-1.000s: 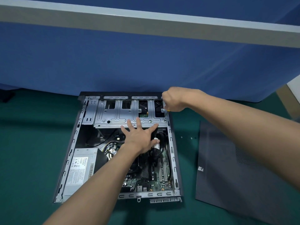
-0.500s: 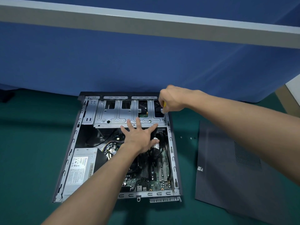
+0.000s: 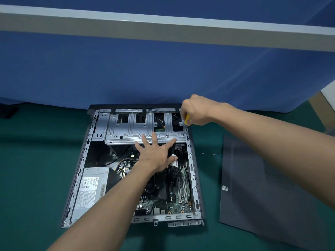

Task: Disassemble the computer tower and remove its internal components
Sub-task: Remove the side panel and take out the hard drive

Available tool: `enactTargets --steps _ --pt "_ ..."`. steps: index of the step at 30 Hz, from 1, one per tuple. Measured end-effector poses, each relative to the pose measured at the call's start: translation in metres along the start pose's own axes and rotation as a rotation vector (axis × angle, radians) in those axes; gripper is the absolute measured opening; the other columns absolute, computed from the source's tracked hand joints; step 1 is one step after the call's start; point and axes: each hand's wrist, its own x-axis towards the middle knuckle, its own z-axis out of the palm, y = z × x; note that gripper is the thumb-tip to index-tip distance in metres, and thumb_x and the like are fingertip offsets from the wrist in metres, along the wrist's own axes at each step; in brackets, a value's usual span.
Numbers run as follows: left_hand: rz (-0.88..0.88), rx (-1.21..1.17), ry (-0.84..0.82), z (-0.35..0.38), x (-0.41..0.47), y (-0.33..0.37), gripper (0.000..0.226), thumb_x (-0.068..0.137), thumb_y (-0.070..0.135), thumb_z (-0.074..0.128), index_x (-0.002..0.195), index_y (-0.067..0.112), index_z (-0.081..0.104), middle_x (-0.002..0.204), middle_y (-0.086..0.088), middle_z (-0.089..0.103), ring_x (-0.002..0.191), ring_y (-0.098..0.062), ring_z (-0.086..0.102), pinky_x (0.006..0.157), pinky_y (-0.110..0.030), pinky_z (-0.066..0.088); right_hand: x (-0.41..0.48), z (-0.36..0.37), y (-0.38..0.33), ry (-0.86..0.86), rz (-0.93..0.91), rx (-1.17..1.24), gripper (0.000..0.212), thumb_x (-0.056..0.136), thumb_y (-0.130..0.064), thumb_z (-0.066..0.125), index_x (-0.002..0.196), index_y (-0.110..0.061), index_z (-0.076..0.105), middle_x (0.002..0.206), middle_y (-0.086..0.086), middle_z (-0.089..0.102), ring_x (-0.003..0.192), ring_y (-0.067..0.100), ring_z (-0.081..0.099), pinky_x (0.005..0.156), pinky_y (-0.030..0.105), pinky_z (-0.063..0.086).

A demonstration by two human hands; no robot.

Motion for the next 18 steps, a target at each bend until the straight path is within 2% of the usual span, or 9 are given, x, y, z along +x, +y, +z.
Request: enactTargets --steps 2,3,5,7,8,11,14,16,18 --pt "-0.001 -0.003 0.002 0.0 0.001 0.0 0.069 0.09 0.072 0.03 0.146 0.054 -0.006 0.157 -0.022 -0.016 0.138 -0.056 -0.013 0.107 -0.072 -0.002 0.0 0.003 0.0 -0.03 -0.024 0.04 0.024 0.079 0.002 0.054 0.076 -0.02 0.064 0.077 -0.001 0.058 0.082 0.025 0.059 0.059 0.03 0.047" --pt "-0.001 -0.003 0.001 0.0 0.001 0.0 0.069 0.09 0.072 0.03 0.146 0.054 -0.006 0.157 -0.022 -0.016 0.139 -0.056 -0.013 0.108 -0.072 -0.002 -0.001 0.005 -0.001 -0.036 -0.033 0.049 0.023 0.08 0.001 0.052 0.078 -0.02 0.061 0.082 0.001 0.059 0.083 0.026 0.058 0.061 0.034 0.049" --pt "-0.001 -0.002 -0.002 0.001 0.001 0.0 0.07 0.089 0.073 0.03 0.146 0.054 -0.006 0.157 -0.022 -0.016 0.139 -0.056 -0.013 0.108 -0.072 -0.002 0.0 0.01 -0.002 -0.039 0.026 0.003 0.005 0.087 -0.019 0.057 0.085 -0.017 0.053 0.089 0.002 0.056 0.083 0.028 0.055 0.066 0.038 0.049" --pt "-0.002 -0.004 -0.005 0.0 0.002 0.0 0.07 0.089 0.073 0.03 0.146 0.054 -0.006 0.157 -0.022 -0.017 0.139 -0.055 -0.013 0.108 -0.072 -0.002 0.0 0.009 -0.004 -0.053 0.127 -0.091 0.032 0.094 -0.05 0.046 0.088 -0.018 0.045 0.088 0.001 0.047 0.084 0.027 0.048 0.07 0.036 0.041" --pt "-0.002 -0.006 -0.003 0.0 0.002 0.0 0.07 0.089 0.073 0.03 0.146 0.054 -0.006 0.157 -0.022 -0.017 0.139 -0.055 -0.013 0.108 -0.072 -0.002 0.001 0.009 -0.004 -0.059 0.175 -0.115 0.035 0.096 -0.052 0.038 0.086 -0.019 0.044 0.089 0.002 0.046 0.085 0.028 0.046 0.073 0.036 0.038" --pt "-0.001 -0.007 0.003 0.001 0.001 0.0 0.07 0.089 0.073 0.03 0.146 0.054 -0.006 0.157 -0.022 -0.016 0.139 -0.055 -0.013 0.108 -0.072 -0.002 0.0 0.013 -0.008 0.014 0.184 -0.085 0.028 0.096 -0.027 0.041 0.072 -0.01 0.042 0.087 0.004 0.05 0.081 0.029 0.048 0.07 0.035 0.038" --pt "-0.003 -0.007 0.004 0.001 0.001 0.0 0.07 0.089 0.073 0.03 0.146 0.054 -0.006 0.157 -0.021 -0.016 0.139 -0.055 -0.013 0.107 -0.072 -0.003 -0.002 0.014 -0.009 0.068 0.186 -0.019 0.025 0.086 -0.015 0.051 0.064 -0.016 0.039 0.072 0.003 0.042 0.07 0.028 0.046 0.058 0.032 0.035" --pt "-0.002 -0.007 0.002 0.001 0.001 0.0 0.07 0.089 0.073 0.031 0.146 0.054 -0.005 0.157 -0.021 -0.016 0.139 -0.055 -0.013 0.108 -0.071 -0.003 -0.004 0.01 -0.008 0.087 0.153 0.023 0.019 0.082 -0.011 0.058 0.065 -0.014 0.048 0.071 0.004 0.046 0.068 0.027 0.048 0.052 0.029 0.035" --pt "-0.003 -0.012 0.003 0.001 0.001 0.0 0.07 0.089 0.073 0.031 0.146 0.054 -0.005 0.157 -0.021 -0.016 0.139 -0.055 -0.013 0.108 -0.071 -0.002 -0.003 0.008 -0.003 0.06 0.103 0.093 0.014 0.08 -0.006 0.061 0.073 -0.018 0.061 0.078 0.002 0.056 0.079 0.026 0.056 0.057 0.028 0.042"
